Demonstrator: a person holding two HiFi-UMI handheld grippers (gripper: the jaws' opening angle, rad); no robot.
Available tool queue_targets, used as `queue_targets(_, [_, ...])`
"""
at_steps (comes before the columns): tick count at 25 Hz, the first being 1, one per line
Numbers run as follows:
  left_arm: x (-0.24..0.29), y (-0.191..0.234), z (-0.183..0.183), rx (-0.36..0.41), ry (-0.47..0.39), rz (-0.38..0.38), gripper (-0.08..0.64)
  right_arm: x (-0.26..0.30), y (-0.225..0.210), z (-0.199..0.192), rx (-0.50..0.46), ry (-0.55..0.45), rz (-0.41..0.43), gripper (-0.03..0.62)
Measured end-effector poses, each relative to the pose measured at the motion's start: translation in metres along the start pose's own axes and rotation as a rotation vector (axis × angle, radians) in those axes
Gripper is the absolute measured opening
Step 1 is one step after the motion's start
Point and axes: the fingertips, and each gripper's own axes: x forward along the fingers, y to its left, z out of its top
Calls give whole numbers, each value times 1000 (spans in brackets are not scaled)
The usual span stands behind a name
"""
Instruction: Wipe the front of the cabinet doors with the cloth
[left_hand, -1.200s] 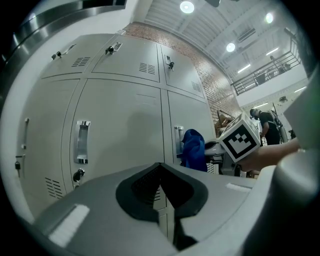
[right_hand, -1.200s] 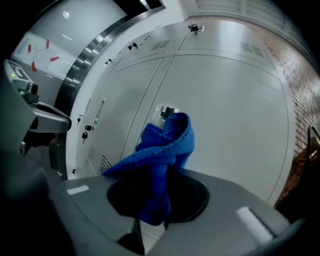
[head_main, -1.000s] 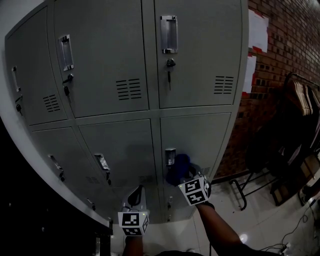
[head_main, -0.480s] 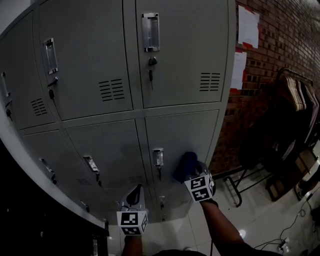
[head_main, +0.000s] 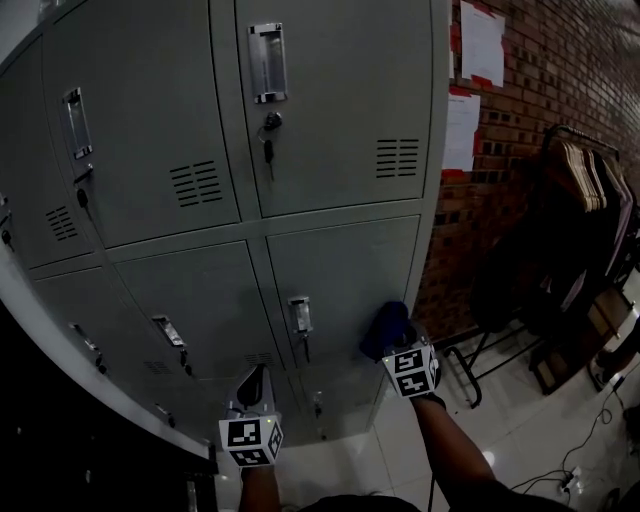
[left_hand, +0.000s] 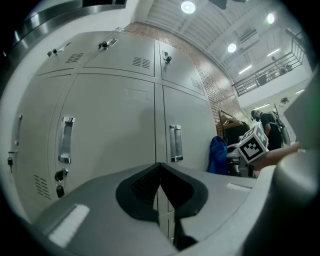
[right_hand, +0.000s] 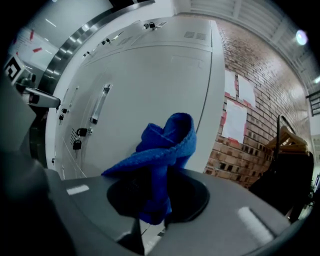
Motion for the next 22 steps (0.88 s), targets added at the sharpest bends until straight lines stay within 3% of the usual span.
queue_targets(7, [-5,10,-3,-6,8,26,17,-5,-28,-12,73,17,-28,75])
queue_targets(15, [-10,13,-4,5,15,23,17,-12,-17,-17,41,23,-28,77])
queue_targets(22, [-16,18,-11,7,32,21,17,-12,-5,-64,-16,109,-27,77])
